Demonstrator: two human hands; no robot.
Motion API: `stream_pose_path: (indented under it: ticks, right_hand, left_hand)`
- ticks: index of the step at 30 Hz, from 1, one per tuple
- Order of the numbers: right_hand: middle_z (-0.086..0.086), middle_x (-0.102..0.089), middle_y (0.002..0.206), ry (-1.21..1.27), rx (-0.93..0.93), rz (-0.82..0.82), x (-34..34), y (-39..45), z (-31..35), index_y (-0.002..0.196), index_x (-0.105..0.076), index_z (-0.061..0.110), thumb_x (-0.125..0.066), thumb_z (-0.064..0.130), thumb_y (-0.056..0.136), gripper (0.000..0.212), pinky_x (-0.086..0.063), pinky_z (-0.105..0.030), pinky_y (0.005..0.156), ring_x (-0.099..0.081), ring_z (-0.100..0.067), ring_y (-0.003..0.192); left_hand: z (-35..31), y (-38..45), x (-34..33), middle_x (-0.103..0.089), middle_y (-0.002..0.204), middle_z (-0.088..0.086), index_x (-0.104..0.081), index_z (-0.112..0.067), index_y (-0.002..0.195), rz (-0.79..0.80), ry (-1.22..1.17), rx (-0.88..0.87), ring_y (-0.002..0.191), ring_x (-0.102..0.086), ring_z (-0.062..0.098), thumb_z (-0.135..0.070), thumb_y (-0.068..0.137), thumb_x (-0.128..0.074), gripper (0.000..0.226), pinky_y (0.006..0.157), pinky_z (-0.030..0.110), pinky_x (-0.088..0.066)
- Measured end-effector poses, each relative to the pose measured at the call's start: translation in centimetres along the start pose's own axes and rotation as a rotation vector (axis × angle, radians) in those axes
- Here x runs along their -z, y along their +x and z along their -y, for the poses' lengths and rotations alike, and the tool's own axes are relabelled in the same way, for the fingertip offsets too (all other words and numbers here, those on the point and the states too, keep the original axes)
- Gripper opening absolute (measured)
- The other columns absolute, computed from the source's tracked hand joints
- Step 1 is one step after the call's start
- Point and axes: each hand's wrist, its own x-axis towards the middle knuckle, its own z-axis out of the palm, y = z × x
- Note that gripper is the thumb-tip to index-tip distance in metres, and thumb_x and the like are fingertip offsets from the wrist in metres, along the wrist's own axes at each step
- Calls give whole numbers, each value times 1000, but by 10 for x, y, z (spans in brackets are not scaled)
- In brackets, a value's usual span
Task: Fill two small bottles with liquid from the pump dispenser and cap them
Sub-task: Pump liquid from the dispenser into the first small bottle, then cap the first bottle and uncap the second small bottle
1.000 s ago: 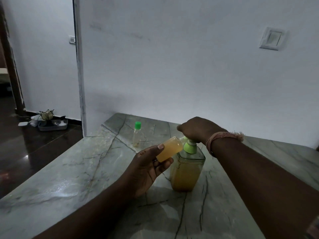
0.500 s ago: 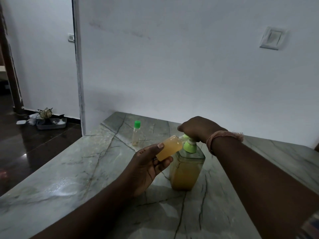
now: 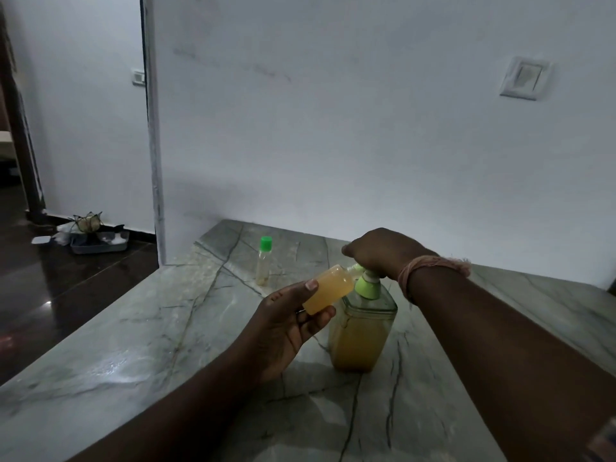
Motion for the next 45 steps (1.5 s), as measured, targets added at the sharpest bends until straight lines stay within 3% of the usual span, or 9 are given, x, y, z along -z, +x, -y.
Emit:
stream_pose_path:
  ticks: [3, 9, 15, 19, 23, 26, 33, 40, 45]
  right_hand:
    - [-12, -61, 115, -11, 5, -17, -1, 2, -1, 113, -64, 13, -39, 24, 98, 30, -42, -30, 77, -57, -26, 97]
    - [-13, -57, 126, 17, -23, -11, -4, -7, 1, 122, -59, 11, -40, 13, 100, 30, -46, -33, 92, -56, -29, 113]
    - [-7, -56, 83, 110, -47, 1, 3, -5, 4, 77, -57, 10, -40, 27, 99, 33, -37, -27, 59, -48, -17, 63]
    - [-18, -60, 122, 115, 21, -12, -4, -9, 0, 122, -60, 4, -38, 20, 103, 33, -43, -34, 84, -48, -23, 90]
    - [-13, -58, 119, 8, 32, -7, 0, -10, 0, 128, -56, 10, -42, 10, 99, 32, -41, -30, 80, -54, -27, 98]
    - [-14, -55, 130, -29, 39, -1, -2, -9, 0, 132, -53, 11, -39, 12, 100, 35, -44, -33, 92, -54, -30, 116]
    - [-3, -48, 57, 617, -177, -28, 2, -16, -6, 84, -59, 9, -44, 49, 95, 44, -28, -21, 46, -37, -16, 45]
    - [-5, -54, 59, 1124, -301, -208, -6, -13, -13, 66, -65, 8, -54, 27, 88, 31, -33, -23, 50, -43, -21, 52]
    - [-1, -62, 47, 997, -139, -544, 12, -17, 1, 64, -67, -2, -51, 28, 86, 41, -40, -31, 52, -53, -26, 51]
  left_hand:
    - [0, 2, 1, -60, 113, 24, -58, -2, 122, 3, -1, -1, 85, -71, 27, -30, 54, -93, 81, 68, 27, -58]
    - [1, 4, 1, -57, 117, 24, -55, -2, 125, -1, -9, 4, 86, -71, 27, -31, 54, -94, 86, 70, 27, -58]
    - [-1, 0, -1, -59, 114, 24, -57, -1, 122, -7, -30, 11, 85, -71, 28, -23, 66, -80, 65, 69, 28, -58]
    - [0, 2, 1, -59, 114, 24, -57, -1, 122, -2, -42, 10, 85, -71, 28, -20, 74, -77, 55, 69, 27, -58]
    - [1, 4, 1, -60, 115, 24, -57, -2, 121, 19, -28, 19, 86, -71, 28, -17, 79, -68, 46, 69, 28, -58]
    - [1, 2, 1, -58, 118, 25, -57, -3, 121, 5, -22, 20, 87, -71, 29, -18, 78, -71, 47, 70, 29, -58]
    - [-3, -6, -5, -57, 120, 27, -57, -5, 119, 31, -28, 45, 87, -71, 28, -18, 78, -68, 45, 71, 30, -58]
    - [-3, -5, -1, -51, 130, 29, -49, -1, 133, 65, -173, 102, 95, -67, 36, -14, 68, -76, 71, 79, 37, -58]
    - [-5, -3, 5, -54, 125, 28, -39, -3, 141, 117, -285, 96, 98, -62, 36, -8, 70, -70, 78, 87, 39, -54]
